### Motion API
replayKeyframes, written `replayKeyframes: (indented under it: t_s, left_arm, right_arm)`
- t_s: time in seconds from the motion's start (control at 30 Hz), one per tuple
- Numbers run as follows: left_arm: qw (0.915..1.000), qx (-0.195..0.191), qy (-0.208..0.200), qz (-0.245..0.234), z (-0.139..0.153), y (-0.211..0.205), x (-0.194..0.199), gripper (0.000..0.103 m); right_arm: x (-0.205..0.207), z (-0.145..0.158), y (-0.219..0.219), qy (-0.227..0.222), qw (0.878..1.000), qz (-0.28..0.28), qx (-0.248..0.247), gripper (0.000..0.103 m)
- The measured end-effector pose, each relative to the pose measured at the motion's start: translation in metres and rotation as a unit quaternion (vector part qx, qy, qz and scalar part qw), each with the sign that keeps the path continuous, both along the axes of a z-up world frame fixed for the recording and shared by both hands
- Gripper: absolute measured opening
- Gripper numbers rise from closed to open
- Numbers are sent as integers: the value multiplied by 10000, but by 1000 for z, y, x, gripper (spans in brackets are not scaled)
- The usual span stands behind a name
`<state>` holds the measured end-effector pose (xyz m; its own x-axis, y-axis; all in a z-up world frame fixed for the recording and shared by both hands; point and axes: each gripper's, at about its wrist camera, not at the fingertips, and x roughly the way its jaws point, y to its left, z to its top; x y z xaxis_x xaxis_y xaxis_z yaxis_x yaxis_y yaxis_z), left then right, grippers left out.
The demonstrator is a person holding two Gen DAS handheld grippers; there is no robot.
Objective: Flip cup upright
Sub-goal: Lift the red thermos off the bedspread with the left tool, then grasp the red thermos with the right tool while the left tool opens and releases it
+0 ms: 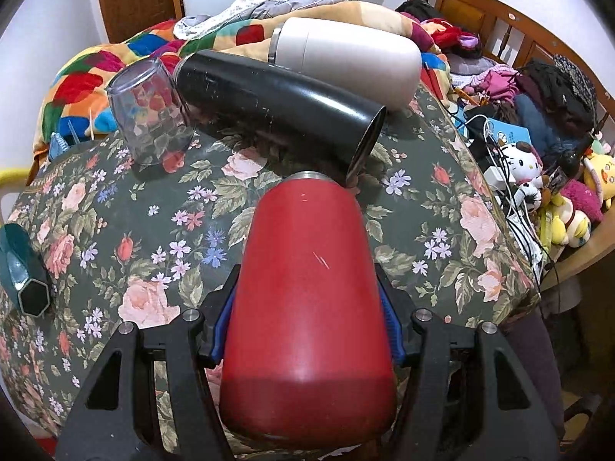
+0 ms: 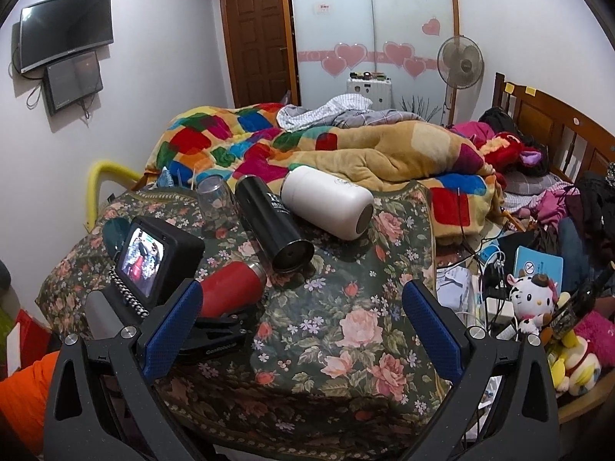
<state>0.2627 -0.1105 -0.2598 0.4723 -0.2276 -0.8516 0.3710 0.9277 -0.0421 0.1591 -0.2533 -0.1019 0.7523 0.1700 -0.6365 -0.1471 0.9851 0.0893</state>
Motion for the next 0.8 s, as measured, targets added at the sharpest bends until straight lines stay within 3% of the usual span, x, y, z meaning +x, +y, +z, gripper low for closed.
replayKeyframes:
  t_s: [0.23,0.53,0.8]
  left_arm:
    - [9997,32,259,8,-16,2,-3,61]
    - [9989,-142,437,70,-11,11,-3,63]
    - [9989,-289,-98,355,32,50,-27,77]
  right_arm:
    - [4,-7,3,117,9999,37,-31,103]
    - [8,-10,7,247,9996,104,-56,103]
    - [19,-15,19,341,9992,188,-96,103]
